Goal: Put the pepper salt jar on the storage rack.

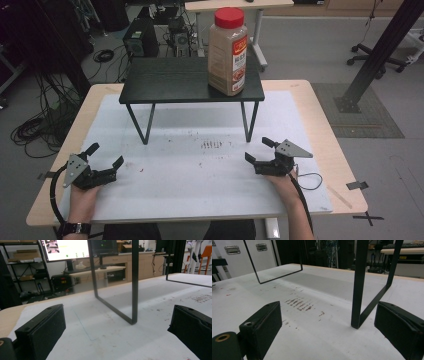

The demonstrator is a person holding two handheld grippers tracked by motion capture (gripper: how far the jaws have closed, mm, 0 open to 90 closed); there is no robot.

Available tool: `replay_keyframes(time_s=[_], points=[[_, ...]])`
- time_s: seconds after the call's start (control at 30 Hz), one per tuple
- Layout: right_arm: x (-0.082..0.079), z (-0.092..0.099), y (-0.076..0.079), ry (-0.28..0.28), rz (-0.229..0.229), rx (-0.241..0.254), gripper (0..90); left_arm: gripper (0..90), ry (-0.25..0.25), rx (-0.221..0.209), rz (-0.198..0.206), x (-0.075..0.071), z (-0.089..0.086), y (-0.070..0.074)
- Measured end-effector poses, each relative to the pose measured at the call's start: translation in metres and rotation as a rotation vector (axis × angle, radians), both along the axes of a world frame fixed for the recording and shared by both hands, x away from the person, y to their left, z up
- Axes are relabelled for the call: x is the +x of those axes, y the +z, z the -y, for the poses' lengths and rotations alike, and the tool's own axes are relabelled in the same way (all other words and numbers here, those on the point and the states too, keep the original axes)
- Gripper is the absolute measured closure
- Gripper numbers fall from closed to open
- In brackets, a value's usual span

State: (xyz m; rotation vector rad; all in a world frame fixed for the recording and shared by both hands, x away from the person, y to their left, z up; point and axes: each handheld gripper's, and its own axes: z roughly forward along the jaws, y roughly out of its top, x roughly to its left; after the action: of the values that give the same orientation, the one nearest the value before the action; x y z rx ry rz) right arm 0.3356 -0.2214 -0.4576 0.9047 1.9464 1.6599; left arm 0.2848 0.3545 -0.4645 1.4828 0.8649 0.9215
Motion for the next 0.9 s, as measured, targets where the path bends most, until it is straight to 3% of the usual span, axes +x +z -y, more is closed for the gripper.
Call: replay_keyframes(time_s=[0.2, 0.9], points=[[-0.0025, -0.0015, -0.0002, -0.014, 0.021, -0.021, 7.4, 0.4, 0.001, 0.01, 0.002, -0.0003, 0.0004, -0.0001], [-0.0034, -0.0023, -0.0005, -0.025, 0.022, -0.021, 7.4, 0.4, 0.0, 0.014, 0.003, -0.0006, 0.0008, -0.0001]])
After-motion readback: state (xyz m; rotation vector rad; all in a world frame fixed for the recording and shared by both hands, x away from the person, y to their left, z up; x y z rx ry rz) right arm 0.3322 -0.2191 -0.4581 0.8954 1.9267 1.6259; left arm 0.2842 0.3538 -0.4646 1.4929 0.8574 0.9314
